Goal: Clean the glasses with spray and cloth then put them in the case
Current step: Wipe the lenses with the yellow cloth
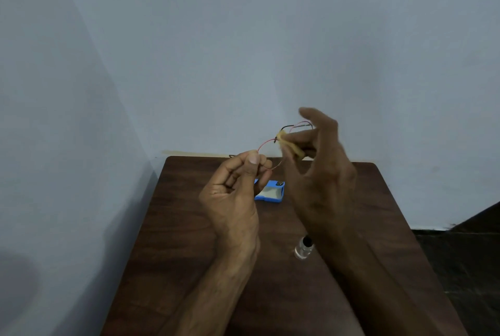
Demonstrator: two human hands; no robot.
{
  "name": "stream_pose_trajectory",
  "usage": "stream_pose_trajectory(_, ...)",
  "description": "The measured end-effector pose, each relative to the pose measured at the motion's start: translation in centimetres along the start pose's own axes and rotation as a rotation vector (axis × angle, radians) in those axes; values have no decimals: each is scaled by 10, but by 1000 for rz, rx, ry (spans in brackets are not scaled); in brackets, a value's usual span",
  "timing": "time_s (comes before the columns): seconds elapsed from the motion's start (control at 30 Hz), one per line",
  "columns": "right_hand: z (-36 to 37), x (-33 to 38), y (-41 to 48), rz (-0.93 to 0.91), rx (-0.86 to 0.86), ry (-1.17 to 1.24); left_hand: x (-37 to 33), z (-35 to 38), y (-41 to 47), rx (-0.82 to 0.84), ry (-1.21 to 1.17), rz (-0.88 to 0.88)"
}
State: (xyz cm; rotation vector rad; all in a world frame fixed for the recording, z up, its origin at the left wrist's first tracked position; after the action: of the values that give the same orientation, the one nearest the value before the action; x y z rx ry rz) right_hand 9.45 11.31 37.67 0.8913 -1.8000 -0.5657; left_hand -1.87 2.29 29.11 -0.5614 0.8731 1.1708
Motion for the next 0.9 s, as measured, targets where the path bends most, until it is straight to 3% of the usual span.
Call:
stream_pose_trajectory(0.1,3,1,1,34,54,42,-2,1,0,10,11,-2)
stream_pose_trajectory(0.2,13,21,-20,-63,136,84,2,-1,4,-7,9,-39)
stream_pose_trajectory(0.37,4,-3,0,48,24,-12,2,-1,3,-1,1,-48)
stream_pose_trajectory(0.5,21,16,-17,-7,181,114,6,-7,8,-26,5,-69)
stream_pose_trajectory(0.67,16,0,-1,51,88,21,8,-7,7,-9,14,-63)
stream_pose_trajectory(0.9,23,18,-24,-36,176,4,5,-11,14,-15,3,-52)
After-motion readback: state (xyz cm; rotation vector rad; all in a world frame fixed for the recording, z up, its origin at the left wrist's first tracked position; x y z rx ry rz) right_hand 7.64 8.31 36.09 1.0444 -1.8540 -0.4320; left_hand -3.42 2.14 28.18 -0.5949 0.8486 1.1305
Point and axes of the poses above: each hand's wrist, its own y-axis towards the middle knuckle, its own z-axis out of the palm, x = y × z, the point moved 7 cm from there along y, towards the middle knuckle, and after that the axes turned 2 degrees about z, right-handed, at the moved point
